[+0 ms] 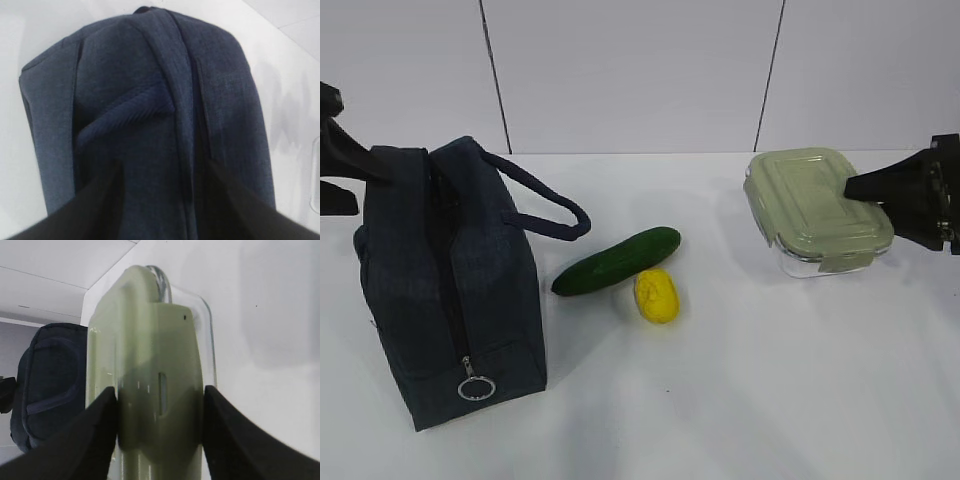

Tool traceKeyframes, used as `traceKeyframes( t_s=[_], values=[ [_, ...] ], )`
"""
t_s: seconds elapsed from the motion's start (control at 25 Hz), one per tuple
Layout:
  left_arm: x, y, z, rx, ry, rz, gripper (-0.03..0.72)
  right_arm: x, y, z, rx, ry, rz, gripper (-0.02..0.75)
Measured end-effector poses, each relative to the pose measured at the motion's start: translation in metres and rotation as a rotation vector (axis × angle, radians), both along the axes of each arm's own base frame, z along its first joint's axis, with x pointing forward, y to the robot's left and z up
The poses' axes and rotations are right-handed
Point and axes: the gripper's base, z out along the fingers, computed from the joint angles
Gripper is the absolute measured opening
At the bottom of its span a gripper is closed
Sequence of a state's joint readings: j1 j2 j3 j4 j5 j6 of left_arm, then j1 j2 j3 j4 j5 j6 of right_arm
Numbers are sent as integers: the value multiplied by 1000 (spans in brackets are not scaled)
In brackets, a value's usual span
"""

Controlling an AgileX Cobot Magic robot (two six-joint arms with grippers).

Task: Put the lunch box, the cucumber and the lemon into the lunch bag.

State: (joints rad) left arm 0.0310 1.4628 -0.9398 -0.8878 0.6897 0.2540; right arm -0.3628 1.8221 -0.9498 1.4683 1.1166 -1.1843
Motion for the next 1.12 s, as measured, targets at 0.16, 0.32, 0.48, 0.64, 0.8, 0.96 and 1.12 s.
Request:
traceKeyframes(
  t_s=[0.16,0.32,0.48,0.64,0.8,0.96,1.12],
  values=[
    [4,-14,-3,22,-24,-19,201,0,0,0,0,0,0,396],
    [4,-18,-3,40,-42,-27,27,0,0,0,0,-1,0,396],
    [4,-18,-4,49,-42,-33,-3,0,0,0,3,3,-2,396],
    [3,-18,-4,46,-35,-41,-4,-1,0,5,6,1,-7,395],
    [1,-20,-4,38,-19,-59,-4,-2,1,11,17,9,-18,394],
    [-2,-21,-3,35,-8,-76,-4,-7,2,19,11,16,-17,394],
    [-5,-19,7,71,12,-93,-4,-12,4,32,4,10,-14,394]
  ],
)
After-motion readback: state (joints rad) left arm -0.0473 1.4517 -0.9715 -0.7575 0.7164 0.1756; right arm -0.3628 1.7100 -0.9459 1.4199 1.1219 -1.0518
